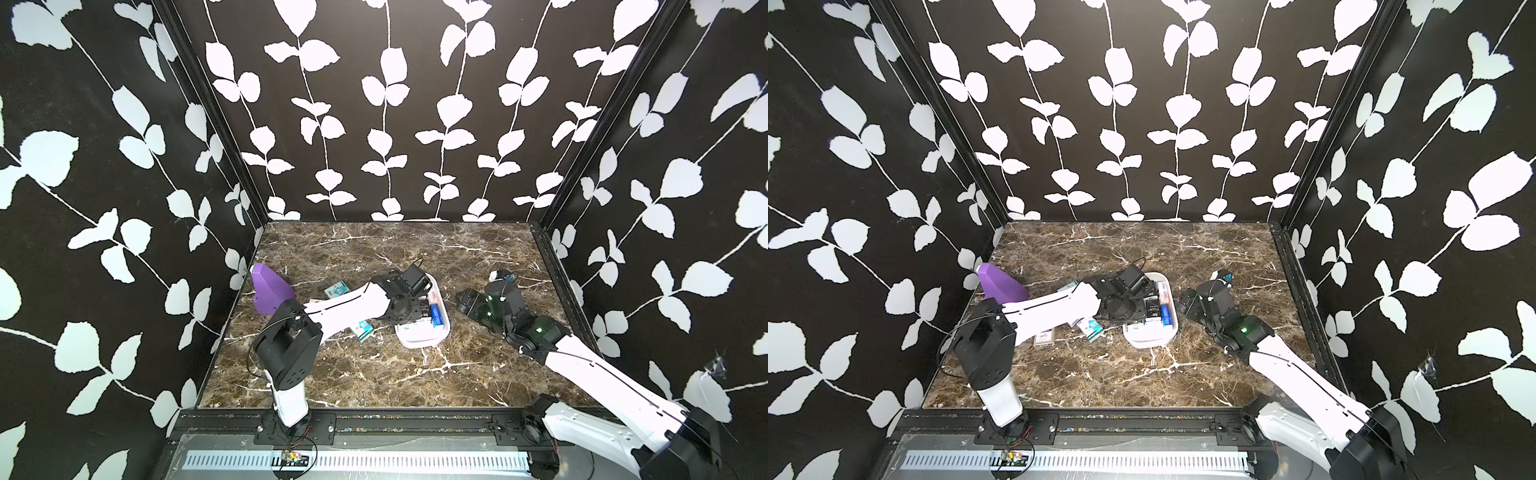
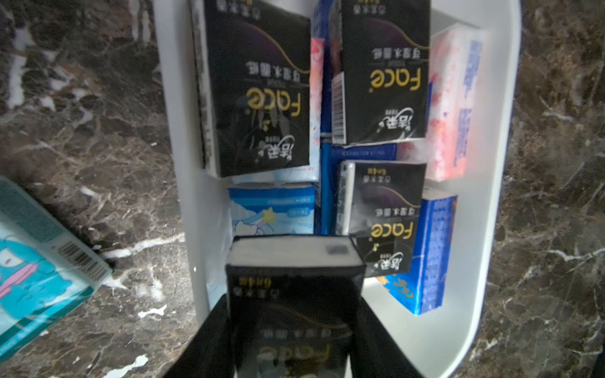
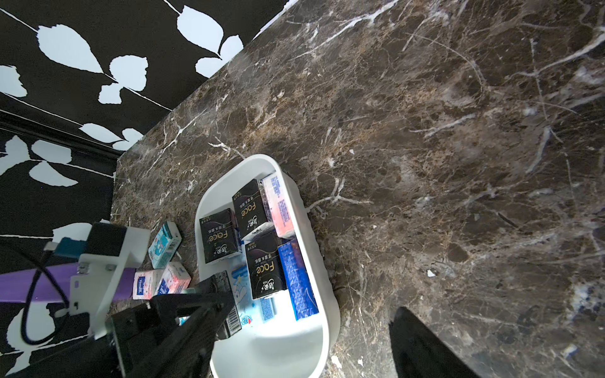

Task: Put the pocket tissues into the storage box
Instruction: Place the pocket tissues in the storage box.

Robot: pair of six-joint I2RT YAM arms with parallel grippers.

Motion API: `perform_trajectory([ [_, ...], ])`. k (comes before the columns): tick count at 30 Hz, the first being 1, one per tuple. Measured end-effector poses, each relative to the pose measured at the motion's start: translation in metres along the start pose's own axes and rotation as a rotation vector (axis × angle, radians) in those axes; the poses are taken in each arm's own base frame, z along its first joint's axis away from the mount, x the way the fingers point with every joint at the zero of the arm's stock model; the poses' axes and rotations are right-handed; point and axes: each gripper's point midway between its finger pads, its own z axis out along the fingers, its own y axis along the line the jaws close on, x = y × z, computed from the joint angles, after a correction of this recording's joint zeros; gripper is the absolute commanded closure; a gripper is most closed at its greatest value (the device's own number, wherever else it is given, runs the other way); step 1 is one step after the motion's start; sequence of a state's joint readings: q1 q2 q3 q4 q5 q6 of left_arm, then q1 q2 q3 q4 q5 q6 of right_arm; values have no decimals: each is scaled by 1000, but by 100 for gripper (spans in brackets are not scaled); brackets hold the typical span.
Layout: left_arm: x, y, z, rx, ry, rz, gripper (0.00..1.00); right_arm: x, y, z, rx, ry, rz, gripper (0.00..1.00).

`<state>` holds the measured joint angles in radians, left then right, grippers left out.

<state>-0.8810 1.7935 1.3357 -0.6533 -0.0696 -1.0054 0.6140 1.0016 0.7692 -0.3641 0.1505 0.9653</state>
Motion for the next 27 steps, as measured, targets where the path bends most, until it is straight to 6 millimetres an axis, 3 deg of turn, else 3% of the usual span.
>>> perform_trajectory([
  [7, -1, 0, 13, -34, 12, 0, 33, 3, -3, 4, 17, 14, -14, 16],
  [13, -10, -3, 5, -40, -19, 6, 23, 9, 2, 13, 35, 75, -95, 22],
  [16, -16, -3, -7, -28, -48, 9, 18, 10, 19, 20, 15, 123, -152, 23],
  [20, -29, 7, -40, 33, -101, -1, 16, 22, 57, 29, -42, 195, -258, 24],
  [24, -45, 42, -69, 74, -163, -48, 15, 46, 103, 40, -107, 280, -383, 25],
  [27, -49, 81, -78, 58, -193, -95, 14, 69, 135, 49, -148, 342, -472, 26],
])
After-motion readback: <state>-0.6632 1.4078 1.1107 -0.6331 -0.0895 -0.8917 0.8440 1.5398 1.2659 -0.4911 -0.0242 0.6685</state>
